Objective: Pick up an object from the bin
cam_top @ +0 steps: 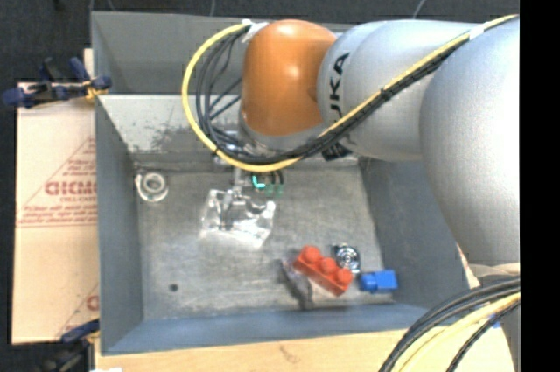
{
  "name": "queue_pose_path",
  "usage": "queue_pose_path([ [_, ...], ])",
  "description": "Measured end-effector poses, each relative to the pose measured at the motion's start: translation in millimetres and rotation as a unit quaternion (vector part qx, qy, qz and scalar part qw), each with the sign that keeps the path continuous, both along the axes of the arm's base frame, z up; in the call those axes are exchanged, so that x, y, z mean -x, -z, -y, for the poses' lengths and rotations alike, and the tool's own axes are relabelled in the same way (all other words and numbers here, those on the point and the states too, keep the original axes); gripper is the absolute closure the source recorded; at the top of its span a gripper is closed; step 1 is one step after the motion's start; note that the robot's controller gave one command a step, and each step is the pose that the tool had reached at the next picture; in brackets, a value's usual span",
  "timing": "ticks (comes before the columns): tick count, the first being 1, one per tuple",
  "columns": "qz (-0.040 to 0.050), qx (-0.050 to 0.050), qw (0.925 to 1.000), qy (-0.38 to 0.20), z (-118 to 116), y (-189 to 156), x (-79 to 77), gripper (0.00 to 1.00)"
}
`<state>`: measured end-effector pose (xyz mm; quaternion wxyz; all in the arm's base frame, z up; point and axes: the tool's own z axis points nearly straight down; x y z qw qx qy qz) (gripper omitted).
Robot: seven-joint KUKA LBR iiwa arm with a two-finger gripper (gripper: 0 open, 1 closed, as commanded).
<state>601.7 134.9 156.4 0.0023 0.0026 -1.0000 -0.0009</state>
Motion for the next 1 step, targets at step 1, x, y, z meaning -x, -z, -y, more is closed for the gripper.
queue_pose_path([
  [1,0.0012,0.001,0.9997,0.025,8.4,43.7,-18.9,0.0],
])
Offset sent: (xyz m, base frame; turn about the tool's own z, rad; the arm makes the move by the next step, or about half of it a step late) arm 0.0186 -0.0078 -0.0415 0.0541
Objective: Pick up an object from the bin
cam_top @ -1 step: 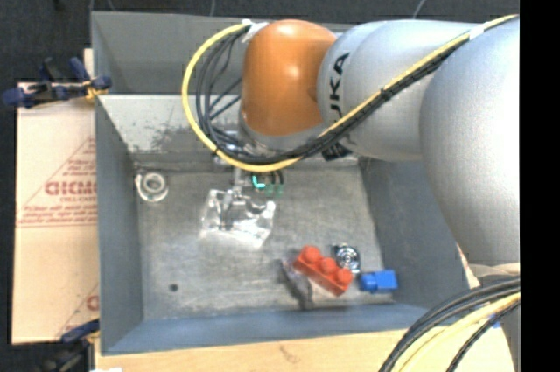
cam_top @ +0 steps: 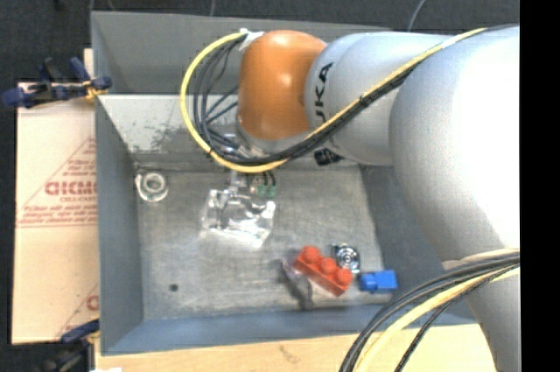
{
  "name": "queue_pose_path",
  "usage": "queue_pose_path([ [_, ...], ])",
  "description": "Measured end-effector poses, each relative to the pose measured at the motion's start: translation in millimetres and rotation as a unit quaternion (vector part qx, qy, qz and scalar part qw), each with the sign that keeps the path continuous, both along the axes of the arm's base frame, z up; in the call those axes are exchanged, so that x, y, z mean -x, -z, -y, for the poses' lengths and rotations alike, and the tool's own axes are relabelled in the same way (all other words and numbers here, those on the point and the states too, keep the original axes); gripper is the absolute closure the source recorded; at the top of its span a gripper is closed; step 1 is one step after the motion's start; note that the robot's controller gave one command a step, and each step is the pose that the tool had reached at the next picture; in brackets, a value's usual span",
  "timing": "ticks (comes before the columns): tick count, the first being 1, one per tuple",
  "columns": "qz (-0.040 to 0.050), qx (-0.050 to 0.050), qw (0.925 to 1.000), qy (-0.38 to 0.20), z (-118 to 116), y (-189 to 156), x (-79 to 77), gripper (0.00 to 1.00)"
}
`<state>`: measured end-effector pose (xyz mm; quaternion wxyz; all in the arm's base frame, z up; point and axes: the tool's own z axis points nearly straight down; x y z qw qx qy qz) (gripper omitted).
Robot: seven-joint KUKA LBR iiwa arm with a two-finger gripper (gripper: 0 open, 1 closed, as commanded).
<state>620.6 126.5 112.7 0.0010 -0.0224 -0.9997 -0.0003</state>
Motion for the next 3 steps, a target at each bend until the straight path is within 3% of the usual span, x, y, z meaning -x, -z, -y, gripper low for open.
queue_pose_path([
  [1,-0.0002,-0.002,0.9981,0.061,26.5,11.6,-3.6,0.0],
  [3,0.0062,-0.001,0.9973,0.073,18.6,16.9,-9.4,0.0],
])
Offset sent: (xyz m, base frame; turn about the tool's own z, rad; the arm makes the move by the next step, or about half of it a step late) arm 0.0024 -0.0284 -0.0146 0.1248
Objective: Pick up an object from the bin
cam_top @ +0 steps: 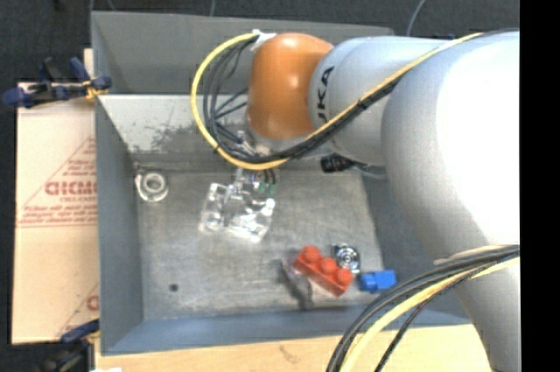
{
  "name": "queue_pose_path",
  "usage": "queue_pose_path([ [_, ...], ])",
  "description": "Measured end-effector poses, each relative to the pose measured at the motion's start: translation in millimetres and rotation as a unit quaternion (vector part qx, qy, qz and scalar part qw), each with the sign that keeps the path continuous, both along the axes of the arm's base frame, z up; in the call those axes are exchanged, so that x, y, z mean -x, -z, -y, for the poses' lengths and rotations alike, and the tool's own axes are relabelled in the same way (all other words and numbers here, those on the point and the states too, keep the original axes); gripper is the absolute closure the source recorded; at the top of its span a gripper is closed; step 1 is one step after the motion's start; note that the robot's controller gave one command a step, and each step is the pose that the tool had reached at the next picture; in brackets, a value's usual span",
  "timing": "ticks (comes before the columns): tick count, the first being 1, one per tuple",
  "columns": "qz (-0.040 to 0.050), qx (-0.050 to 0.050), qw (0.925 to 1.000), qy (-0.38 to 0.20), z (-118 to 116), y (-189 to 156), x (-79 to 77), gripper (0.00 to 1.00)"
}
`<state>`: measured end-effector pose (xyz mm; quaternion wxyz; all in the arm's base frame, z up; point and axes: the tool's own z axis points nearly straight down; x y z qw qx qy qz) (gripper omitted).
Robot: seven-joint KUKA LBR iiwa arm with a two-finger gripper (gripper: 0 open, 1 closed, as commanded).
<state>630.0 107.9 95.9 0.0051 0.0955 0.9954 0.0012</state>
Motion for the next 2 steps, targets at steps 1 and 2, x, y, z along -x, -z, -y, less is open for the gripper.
queue_pose_path([
  [1,-0.0023,0.001,0.9974,-0.072,-7.3,4.2,-7.9,0.0],
  [2,0.0004,0.004,0.9959,-0.09,-14.6,4.5,-10.5,0.0],
])
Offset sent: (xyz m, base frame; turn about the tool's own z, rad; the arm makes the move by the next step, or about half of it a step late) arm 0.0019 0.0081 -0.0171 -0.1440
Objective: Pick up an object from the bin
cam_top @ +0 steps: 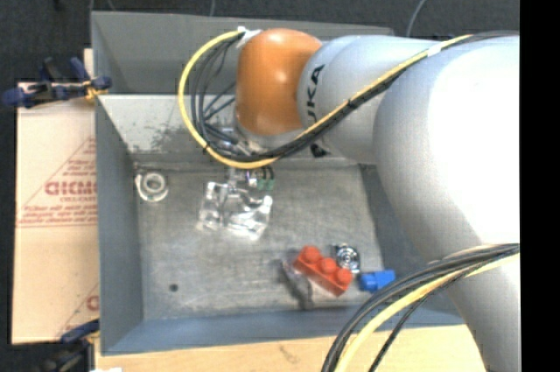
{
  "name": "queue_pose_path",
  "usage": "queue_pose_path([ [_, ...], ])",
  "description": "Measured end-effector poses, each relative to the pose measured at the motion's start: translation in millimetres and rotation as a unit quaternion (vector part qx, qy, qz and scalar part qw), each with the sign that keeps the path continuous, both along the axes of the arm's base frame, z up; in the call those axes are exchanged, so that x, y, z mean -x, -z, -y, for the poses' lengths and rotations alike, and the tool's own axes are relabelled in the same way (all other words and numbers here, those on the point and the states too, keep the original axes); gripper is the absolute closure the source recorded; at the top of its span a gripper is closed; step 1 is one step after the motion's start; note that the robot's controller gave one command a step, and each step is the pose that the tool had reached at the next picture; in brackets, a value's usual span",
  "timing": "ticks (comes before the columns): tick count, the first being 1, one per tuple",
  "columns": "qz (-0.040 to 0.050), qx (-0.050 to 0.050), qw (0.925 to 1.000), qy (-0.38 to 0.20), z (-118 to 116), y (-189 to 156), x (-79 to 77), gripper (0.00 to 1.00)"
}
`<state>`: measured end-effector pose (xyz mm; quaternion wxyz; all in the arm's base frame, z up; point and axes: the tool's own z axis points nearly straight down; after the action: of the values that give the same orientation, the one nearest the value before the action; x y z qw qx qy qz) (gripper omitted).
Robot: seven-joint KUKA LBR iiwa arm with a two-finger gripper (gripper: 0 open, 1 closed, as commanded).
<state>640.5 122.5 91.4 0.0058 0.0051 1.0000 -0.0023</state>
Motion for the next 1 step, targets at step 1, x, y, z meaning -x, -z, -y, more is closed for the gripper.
queue_pose_path([
  [1,-0.0005,-0.001,1.0,0.001,-1.2,-0.5,0.1,1.0],
])
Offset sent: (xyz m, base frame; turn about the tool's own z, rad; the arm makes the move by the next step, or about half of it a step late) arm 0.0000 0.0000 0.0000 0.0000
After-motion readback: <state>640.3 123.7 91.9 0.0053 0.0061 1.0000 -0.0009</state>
